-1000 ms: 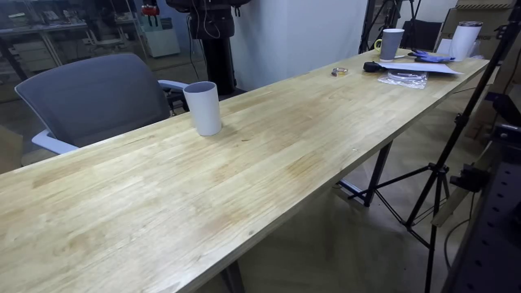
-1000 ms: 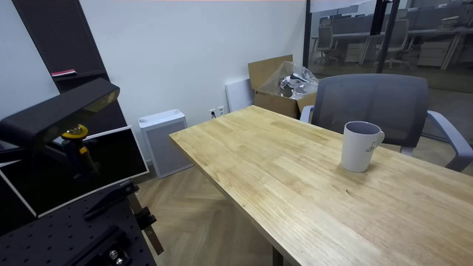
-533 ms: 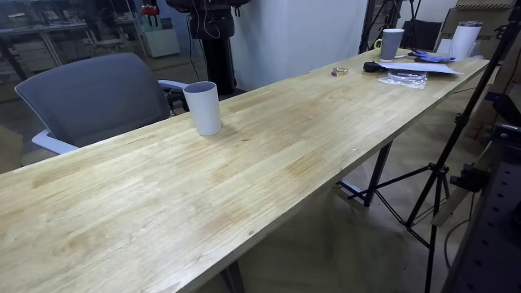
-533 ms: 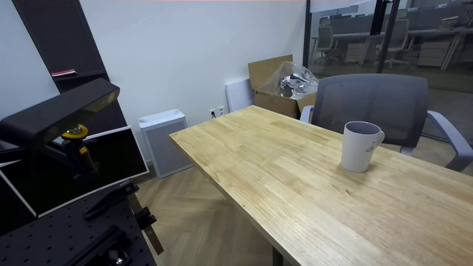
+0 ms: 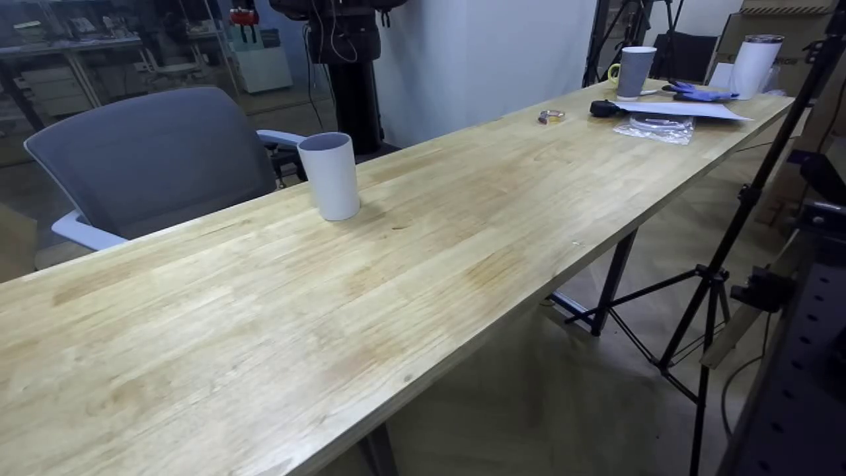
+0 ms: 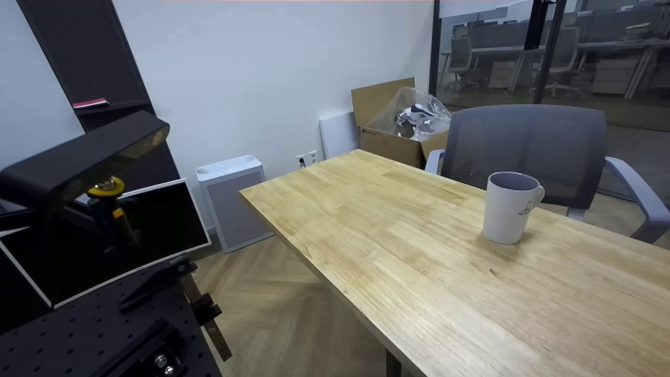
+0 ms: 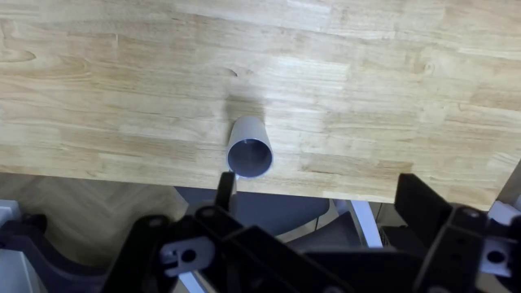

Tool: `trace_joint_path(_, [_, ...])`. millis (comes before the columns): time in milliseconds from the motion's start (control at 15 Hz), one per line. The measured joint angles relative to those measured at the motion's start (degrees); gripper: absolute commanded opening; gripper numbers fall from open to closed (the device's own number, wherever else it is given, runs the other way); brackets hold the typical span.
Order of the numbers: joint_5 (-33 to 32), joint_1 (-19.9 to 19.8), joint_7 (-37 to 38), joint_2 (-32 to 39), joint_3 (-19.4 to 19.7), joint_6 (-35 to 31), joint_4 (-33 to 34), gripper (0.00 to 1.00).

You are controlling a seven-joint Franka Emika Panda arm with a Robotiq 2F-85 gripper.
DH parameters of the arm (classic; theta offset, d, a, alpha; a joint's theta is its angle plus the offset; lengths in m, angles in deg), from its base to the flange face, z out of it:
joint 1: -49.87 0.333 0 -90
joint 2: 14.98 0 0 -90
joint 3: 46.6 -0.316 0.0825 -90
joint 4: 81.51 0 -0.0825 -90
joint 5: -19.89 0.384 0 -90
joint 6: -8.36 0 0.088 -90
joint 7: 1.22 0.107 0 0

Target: Move the cup backwards

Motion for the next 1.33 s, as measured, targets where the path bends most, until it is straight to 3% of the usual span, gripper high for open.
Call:
trace_joint_path(533, [-0.9, -0.2, 0.4, 16.1, 0.0, -0.4, 16.1, 1.0])
trace_joint_path(1333, [-2.3, 0.0, 0.4, 19.1, -0.1, -0.2, 17.7, 1.0])
